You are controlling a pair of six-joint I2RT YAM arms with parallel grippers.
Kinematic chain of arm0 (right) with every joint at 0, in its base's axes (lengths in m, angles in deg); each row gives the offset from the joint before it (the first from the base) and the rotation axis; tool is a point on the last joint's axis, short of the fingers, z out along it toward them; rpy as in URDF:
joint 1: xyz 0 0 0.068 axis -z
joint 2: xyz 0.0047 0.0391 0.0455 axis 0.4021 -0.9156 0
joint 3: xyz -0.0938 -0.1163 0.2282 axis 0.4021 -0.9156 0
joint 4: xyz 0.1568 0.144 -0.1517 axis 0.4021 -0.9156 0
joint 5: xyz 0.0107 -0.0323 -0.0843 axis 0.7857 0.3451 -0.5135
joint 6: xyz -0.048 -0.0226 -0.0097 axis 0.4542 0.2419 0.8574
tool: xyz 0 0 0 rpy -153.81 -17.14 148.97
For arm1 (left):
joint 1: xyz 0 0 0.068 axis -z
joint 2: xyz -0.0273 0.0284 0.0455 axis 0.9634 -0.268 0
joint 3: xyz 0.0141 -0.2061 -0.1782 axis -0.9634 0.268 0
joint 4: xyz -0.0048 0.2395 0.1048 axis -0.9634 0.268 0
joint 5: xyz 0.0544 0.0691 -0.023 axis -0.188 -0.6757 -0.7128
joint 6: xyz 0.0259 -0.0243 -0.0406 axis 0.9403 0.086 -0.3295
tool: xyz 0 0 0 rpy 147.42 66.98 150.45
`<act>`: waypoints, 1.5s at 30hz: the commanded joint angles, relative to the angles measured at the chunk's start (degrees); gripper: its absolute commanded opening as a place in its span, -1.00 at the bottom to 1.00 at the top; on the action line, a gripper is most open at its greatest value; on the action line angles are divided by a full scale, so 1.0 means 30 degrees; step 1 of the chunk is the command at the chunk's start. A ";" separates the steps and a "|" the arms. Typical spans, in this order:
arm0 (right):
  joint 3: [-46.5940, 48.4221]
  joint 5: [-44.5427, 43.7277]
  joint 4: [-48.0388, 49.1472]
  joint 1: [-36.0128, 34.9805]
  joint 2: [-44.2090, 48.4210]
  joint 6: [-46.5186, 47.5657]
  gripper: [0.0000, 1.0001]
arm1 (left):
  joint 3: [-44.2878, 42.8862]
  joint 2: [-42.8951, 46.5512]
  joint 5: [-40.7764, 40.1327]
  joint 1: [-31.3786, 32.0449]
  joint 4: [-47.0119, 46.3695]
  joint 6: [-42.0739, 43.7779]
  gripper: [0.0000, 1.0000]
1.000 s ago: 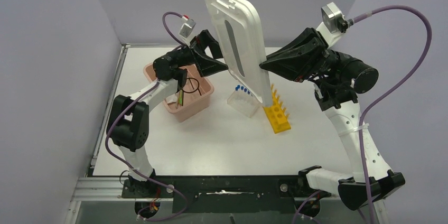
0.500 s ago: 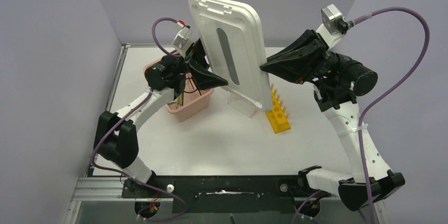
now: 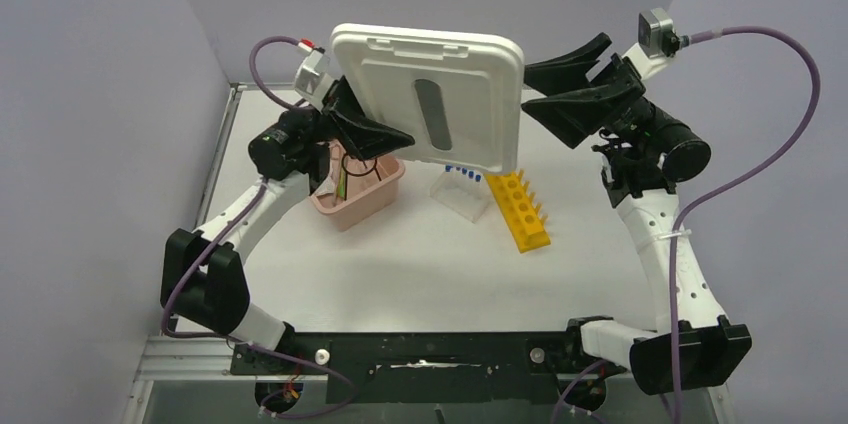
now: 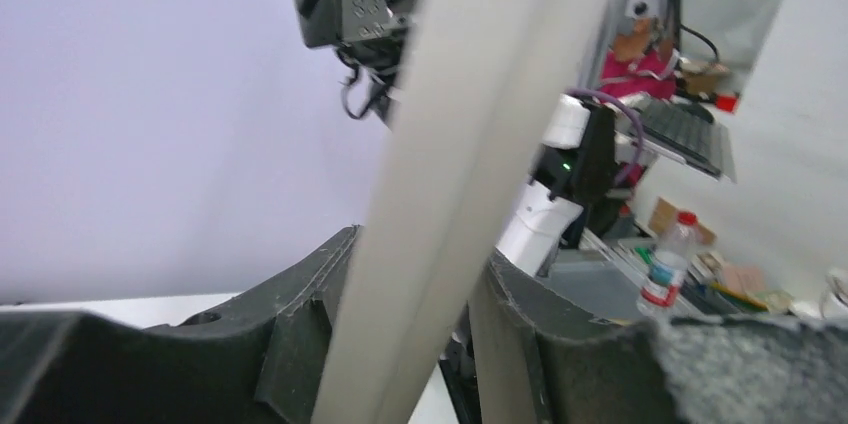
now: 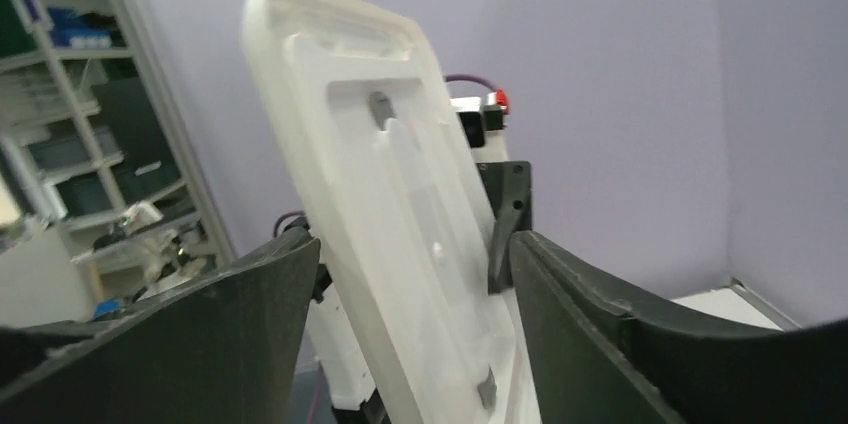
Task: Organize the chemistry lab equipment
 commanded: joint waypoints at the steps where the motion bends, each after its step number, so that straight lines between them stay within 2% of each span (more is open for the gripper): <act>1: -0.1586 -0.2766 -0.1053 0.1576 0.1113 0.1573 0.49 | 0.0621 0.0380 -0.4090 -0.2537 -0.4927 -0.1611 -1.00; 6: -0.3515 -0.5820 -0.5756 0.2289 0.3158 0.6875 0.59 | 0.1954 0.0262 -0.7488 -0.4472 -0.4876 -0.3354 -1.00; 11: -0.4857 -0.5896 -0.6267 0.1363 0.3117 0.9452 0.72 | 0.3463 0.0415 -1.1316 -0.5042 -0.2972 -0.5470 -1.00; 16: -0.5533 -0.6994 -0.7738 -0.1740 0.2124 1.2871 0.75 | 0.5757 0.0908 -1.5169 -0.4811 -0.2138 -0.7749 -1.00; 21: -0.5419 -0.8393 -0.7386 -0.4815 0.0527 1.5079 0.76 | 0.6723 0.2269 -1.6562 -0.3980 0.0452 -0.8085 -1.00; 24: -0.4377 -0.8828 -0.7687 -0.5840 -0.0955 1.5780 0.72 | 0.6618 0.2788 -1.6319 -0.3438 0.1778 -0.8080 -1.00; 32: -0.2568 -0.7830 -0.5865 -0.6173 -0.3346 1.4720 0.66 | 0.7284 0.4044 -1.4893 -0.3272 0.4480 -0.7861 -1.00; 35: -0.2499 -0.7431 -0.5844 -0.6045 -0.2985 1.4833 0.65 | 0.7556 0.4461 -1.3723 -0.4230 0.5579 -0.8225 -1.00; 38: -0.2765 -0.7414 -0.6480 -0.4774 -0.1953 1.4707 0.62 | 0.7784 0.4856 -1.1813 -0.5962 0.6089 -0.8643 -1.00; 42: -0.3355 -0.6674 -0.5857 -0.2815 -0.1355 1.3204 0.60 | 0.8442 0.5776 -0.9590 -0.7714 0.7683 -0.8007 -1.00; 45: -0.3449 -0.6374 -0.5439 -0.2390 -0.1849 1.2553 0.59 | 0.8513 0.5810 -0.7736 -0.8698 0.8880 -0.7451 -1.00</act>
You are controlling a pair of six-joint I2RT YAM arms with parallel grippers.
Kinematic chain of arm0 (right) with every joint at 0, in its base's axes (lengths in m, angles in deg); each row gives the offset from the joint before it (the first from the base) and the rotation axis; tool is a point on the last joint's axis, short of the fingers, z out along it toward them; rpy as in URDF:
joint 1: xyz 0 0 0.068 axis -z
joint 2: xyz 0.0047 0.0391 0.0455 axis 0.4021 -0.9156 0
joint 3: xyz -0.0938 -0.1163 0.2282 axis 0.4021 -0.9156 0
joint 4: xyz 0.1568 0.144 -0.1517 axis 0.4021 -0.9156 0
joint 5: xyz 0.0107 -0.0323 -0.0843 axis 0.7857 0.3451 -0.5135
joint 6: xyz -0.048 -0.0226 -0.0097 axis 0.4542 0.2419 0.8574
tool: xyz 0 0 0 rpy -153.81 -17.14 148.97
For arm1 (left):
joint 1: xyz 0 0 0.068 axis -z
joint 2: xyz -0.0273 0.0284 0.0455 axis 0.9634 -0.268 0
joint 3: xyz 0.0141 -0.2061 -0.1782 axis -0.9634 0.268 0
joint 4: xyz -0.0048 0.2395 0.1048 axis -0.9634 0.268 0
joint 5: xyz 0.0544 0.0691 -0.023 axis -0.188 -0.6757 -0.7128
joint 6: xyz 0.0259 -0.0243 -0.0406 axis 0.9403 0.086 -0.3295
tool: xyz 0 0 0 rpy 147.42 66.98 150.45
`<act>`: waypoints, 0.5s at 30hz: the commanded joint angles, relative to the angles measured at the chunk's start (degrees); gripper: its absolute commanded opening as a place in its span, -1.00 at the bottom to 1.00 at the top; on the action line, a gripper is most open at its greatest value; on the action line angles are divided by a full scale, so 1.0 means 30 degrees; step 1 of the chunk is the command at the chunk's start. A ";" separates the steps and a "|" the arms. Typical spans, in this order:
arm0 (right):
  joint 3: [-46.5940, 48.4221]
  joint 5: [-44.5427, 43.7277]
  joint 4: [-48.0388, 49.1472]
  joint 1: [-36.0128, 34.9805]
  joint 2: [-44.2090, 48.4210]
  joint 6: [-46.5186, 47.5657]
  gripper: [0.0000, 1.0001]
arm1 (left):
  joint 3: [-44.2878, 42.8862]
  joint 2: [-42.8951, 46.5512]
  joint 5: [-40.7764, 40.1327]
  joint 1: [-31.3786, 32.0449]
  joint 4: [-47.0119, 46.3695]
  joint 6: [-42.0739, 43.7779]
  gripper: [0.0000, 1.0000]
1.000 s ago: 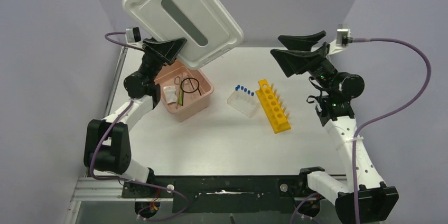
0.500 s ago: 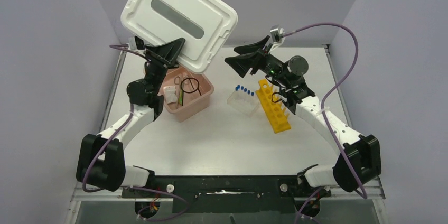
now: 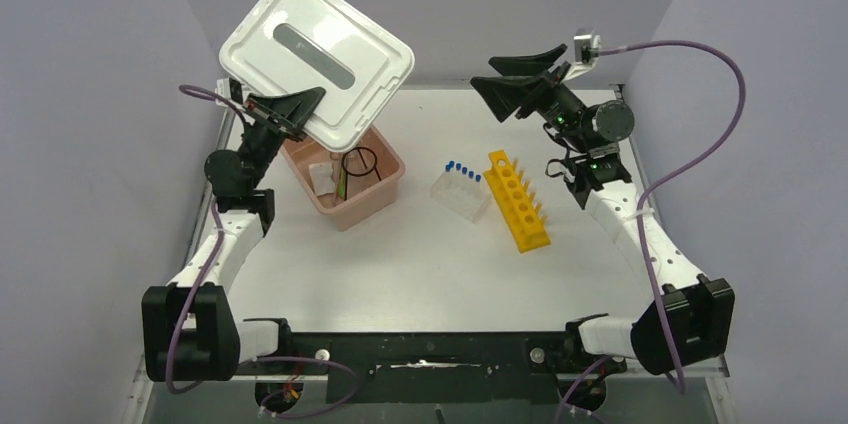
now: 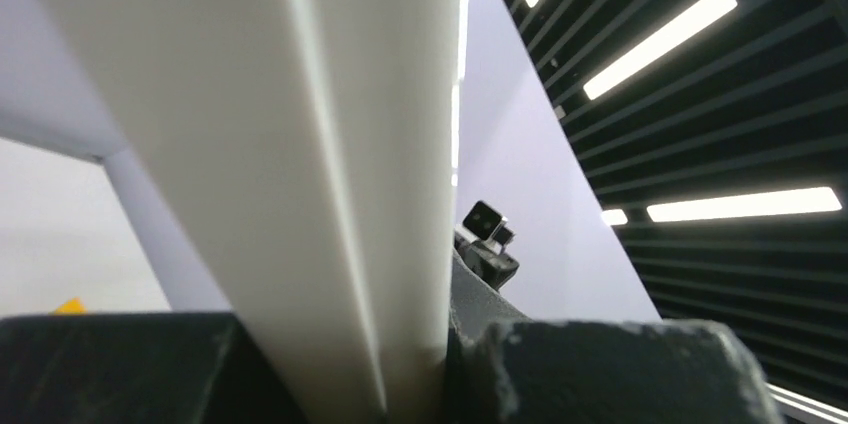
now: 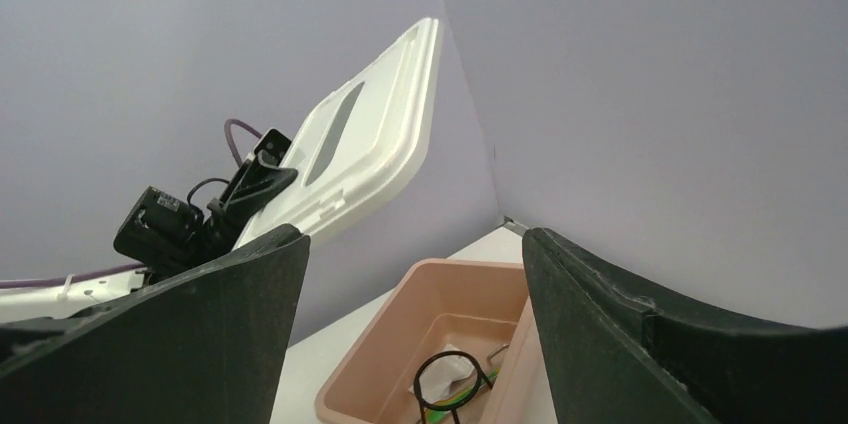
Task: Organize the chemistry lab equipment
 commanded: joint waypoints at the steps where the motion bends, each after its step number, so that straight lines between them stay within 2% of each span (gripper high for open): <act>1: 0.0111 0.0711 0.1819 0.0532 -0.0137 -0.1288 0.59 | -0.0317 0.0752 0.3998 -0.1172 0.1120 0.1064 -1.00; 6: 0.0797 0.1828 0.3535 0.0427 -0.2588 -0.2979 0.59 | -0.0078 -0.0079 0.7684 -0.1879 0.3677 0.3151 -1.00; 10: 0.1008 0.2265 0.4813 0.0169 -0.4015 -0.3929 0.60 | 0.0836 0.0379 0.9328 -0.3217 0.7717 0.6070 -1.00; 15: 0.1453 0.2797 0.4995 -0.0029 -0.5035 -0.3917 0.60 | 0.0028 0.0105 1.0785 -0.4838 1.1795 0.9393 -1.00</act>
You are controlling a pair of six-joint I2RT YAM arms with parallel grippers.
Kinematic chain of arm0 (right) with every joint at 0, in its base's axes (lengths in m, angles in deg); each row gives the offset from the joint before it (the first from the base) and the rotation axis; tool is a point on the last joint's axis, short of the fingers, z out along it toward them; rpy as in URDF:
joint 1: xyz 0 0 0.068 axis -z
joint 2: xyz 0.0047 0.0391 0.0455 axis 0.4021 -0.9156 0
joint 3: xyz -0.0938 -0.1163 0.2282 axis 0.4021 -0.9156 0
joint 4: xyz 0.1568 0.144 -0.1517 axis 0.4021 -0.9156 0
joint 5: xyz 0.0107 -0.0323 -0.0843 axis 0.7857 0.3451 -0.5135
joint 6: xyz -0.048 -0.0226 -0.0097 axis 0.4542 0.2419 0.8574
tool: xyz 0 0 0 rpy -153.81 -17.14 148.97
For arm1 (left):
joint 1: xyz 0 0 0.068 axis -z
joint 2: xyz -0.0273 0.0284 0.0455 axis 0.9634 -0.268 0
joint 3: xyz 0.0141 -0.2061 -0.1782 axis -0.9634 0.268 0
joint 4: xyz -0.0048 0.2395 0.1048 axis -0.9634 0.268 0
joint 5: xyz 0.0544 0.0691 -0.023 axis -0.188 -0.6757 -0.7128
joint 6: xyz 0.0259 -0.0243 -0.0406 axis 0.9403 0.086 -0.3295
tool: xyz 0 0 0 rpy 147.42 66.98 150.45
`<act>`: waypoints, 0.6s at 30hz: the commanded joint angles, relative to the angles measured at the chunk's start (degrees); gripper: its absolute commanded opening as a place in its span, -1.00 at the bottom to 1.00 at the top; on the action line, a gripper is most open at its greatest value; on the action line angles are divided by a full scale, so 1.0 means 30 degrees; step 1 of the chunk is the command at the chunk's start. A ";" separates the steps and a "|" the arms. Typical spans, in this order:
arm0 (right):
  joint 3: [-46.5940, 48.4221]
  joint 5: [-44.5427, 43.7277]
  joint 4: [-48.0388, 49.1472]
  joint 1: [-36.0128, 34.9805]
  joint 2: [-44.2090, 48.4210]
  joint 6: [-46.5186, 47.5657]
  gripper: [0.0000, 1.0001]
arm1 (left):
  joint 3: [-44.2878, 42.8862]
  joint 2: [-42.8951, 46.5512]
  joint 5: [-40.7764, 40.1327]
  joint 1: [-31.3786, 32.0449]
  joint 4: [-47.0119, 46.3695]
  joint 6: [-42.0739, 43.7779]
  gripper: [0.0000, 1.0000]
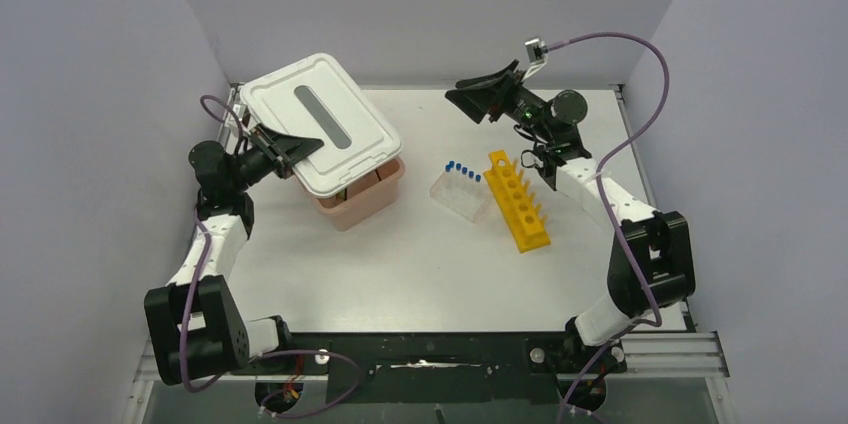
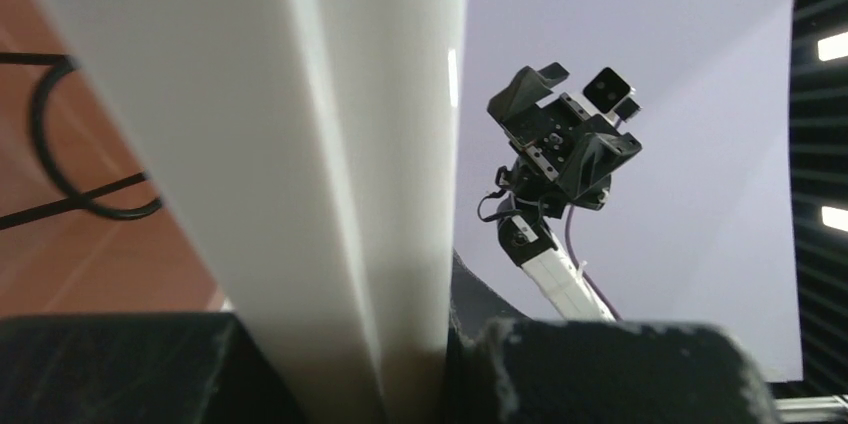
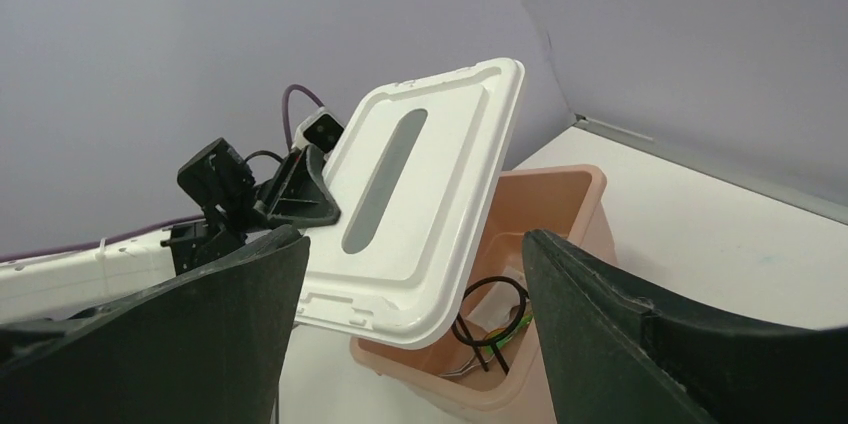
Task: Organize the chemistry lab equipment
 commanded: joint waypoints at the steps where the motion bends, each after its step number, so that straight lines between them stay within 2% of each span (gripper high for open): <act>1: 0.1405 0.0901 0.2077 -0.0350 -0.0271 -0.0492 0.60 | -0.1058 0.0030 0.2121 -0.1080 0.3032 0.3701 -1.00; 5: 0.2599 0.1664 0.2606 -0.1163 -0.2401 -0.1257 0.61 | -0.0848 -0.0136 0.1897 -0.1095 0.2384 0.3062 -1.00; 10: 0.2949 0.1881 0.5455 -0.1915 -0.4552 -0.3522 0.61 | -0.0848 -0.0692 0.0874 -0.1097 0.4865 0.4716 -1.00; 15: 0.3348 0.2112 0.3832 -0.2557 -0.5113 -0.2293 0.61 | -0.0508 -0.1544 -0.0137 -0.1096 0.5057 0.5269 -1.00; 18: 0.3384 0.2171 0.3158 -0.2780 -0.5214 -0.1819 0.61 | -0.0649 -0.1964 -0.0597 -0.1097 0.5539 0.5739 -0.83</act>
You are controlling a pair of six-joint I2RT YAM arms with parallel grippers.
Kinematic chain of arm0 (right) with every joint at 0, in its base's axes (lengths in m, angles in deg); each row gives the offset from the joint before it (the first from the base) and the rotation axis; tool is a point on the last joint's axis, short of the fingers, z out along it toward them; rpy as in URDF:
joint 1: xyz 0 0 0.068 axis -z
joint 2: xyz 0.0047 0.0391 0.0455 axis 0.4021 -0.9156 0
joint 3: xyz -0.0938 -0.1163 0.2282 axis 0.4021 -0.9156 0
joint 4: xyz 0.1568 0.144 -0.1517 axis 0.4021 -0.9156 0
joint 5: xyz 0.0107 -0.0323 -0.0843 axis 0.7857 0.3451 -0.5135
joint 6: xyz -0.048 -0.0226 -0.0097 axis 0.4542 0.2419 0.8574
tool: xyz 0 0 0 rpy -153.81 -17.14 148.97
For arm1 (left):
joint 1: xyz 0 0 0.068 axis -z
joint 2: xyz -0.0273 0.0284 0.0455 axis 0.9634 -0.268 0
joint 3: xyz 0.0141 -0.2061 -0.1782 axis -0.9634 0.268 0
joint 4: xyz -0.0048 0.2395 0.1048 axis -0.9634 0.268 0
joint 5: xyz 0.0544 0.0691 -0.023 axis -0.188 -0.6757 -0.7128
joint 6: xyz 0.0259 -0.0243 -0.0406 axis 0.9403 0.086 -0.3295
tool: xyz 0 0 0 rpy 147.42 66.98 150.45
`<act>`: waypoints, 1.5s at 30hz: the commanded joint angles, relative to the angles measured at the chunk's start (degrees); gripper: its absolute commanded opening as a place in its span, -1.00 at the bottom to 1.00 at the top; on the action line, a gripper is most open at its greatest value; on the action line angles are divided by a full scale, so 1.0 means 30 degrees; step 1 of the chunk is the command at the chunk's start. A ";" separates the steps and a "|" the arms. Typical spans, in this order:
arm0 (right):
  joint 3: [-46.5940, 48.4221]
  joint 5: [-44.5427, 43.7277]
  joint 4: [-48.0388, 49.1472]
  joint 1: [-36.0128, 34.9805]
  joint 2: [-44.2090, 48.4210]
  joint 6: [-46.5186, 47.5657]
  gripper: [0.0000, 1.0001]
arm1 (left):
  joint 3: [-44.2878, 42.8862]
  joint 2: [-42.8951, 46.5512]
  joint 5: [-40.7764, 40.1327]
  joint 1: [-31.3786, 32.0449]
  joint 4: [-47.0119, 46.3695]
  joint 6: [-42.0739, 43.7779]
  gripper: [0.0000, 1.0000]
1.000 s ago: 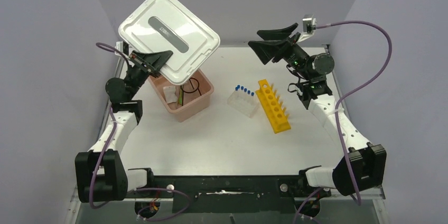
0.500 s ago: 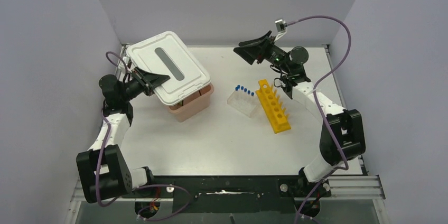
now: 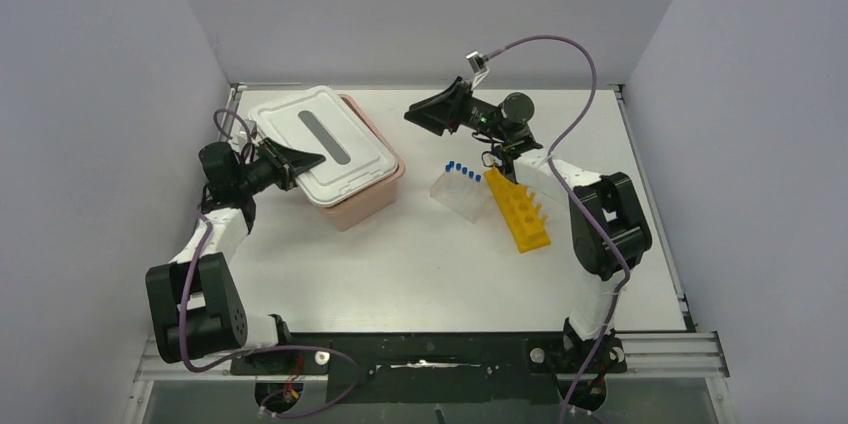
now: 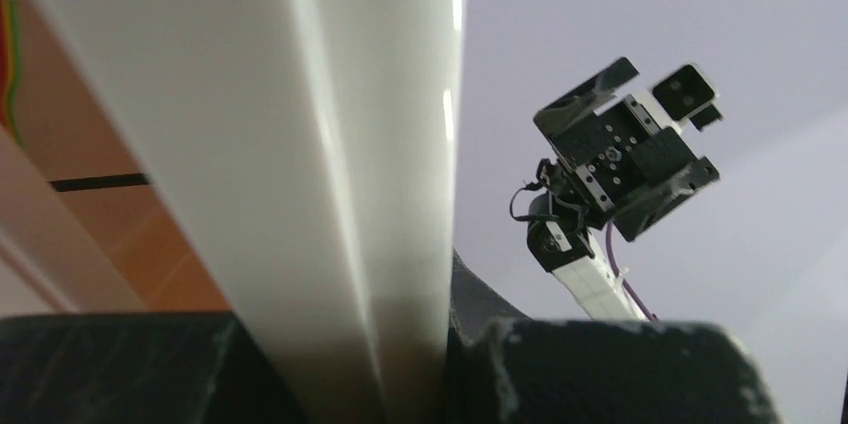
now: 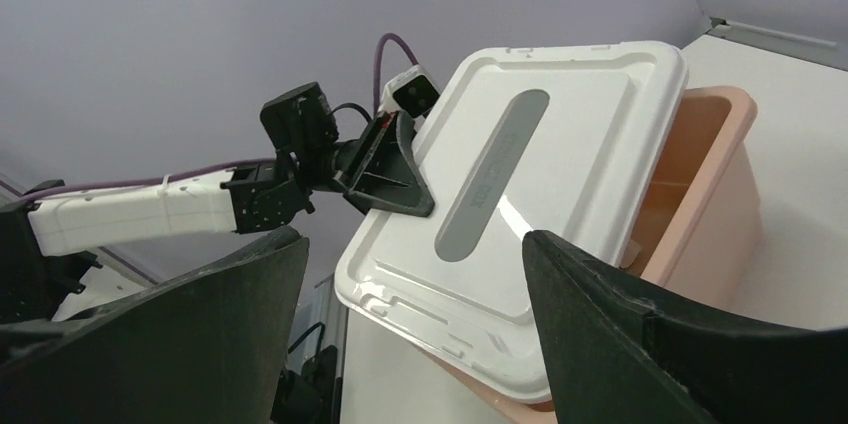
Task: Organize the chemistry lab equipment
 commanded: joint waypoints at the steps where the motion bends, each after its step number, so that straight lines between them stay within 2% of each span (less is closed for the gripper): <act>1: 0.0970 0.0310 0.0554 -0.0343 0.0478 0.0731 0.61 | -0.0725 -0.0494 -0.0728 -0.0030 0.0274 0.1507 -0.76; 10: 0.0617 0.0775 -0.0169 -0.1170 -0.0124 0.0761 0.61 | -0.1040 -0.1262 -0.0629 0.0004 0.0928 0.2216 -0.53; 11: 0.0540 0.0766 -0.0565 -0.1364 -0.0099 0.1014 0.62 | -0.1176 -0.1183 -0.0680 0.0003 0.1347 0.2564 -0.53; 13: 0.0598 0.0717 -0.1841 -0.1684 -0.0053 0.1860 0.61 | -0.1139 -0.0782 -0.0723 -0.0140 0.1834 0.2815 -0.67; 16: 0.0945 0.0557 -0.3840 -0.2029 -0.0031 0.3261 0.61 | -0.0232 -0.0005 -0.0547 -0.0562 -0.1156 0.0443 -0.92; 18: 0.1037 0.0577 -0.4376 -0.2131 -0.0039 0.3453 0.61 | 0.0108 0.0357 -0.0566 -0.0760 -0.2486 -0.0586 -1.00; 22: 0.0872 0.0431 -0.4715 -0.2162 0.0374 0.3641 0.61 | -0.0161 0.0874 -0.0357 -0.0788 -0.3662 -0.1246 -1.00; 28: 0.1124 0.0120 -0.6027 -0.2134 0.0769 0.3832 0.62 | 0.0301 0.1033 0.0813 -0.0817 -0.9851 -0.5165 -1.00; 30: 0.1281 0.0142 -0.6027 -0.2143 0.0784 0.3431 0.49 | 0.0528 0.1018 0.1096 -0.0817 -1.1911 -0.6568 -1.00; 33: 0.1486 0.0276 -0.5507 -0.2133 0.0679 0.2629 0.32 | 0.0677 0.0977 0.1227 -0.0789 -1.4034 -0.7780 -1.00; 37: 0.1616 0.0760 -0.3427 -0.2118 0.0489 0.1061 0.30 | 0.0743 0.0900 0.1889 -0.0762 -1.4506 -0.8136 -1.00; 41: 0.2152 0.0834 -0.2916 -0.1993 0.0117 0.0442 0.31 | 0.0884 0.0948 0.2110 -0.0761 -1.5943 -0.9385 -1.00; 44: 0.2157 0.1160 -0.0743 -0.1877 -0.0272 -0.1233 0.20 | 0.1426 0.0613 0.2541 -0.0762 -1.7299 -1.0606 -1.00; 45: 0.2153 0.1257 0.0250 -0.1837 -0.0423 -0.1975 0.10 | 0.1487 0.0472 0.2615 -0.0755 -1.7956 -1.1087 -1.00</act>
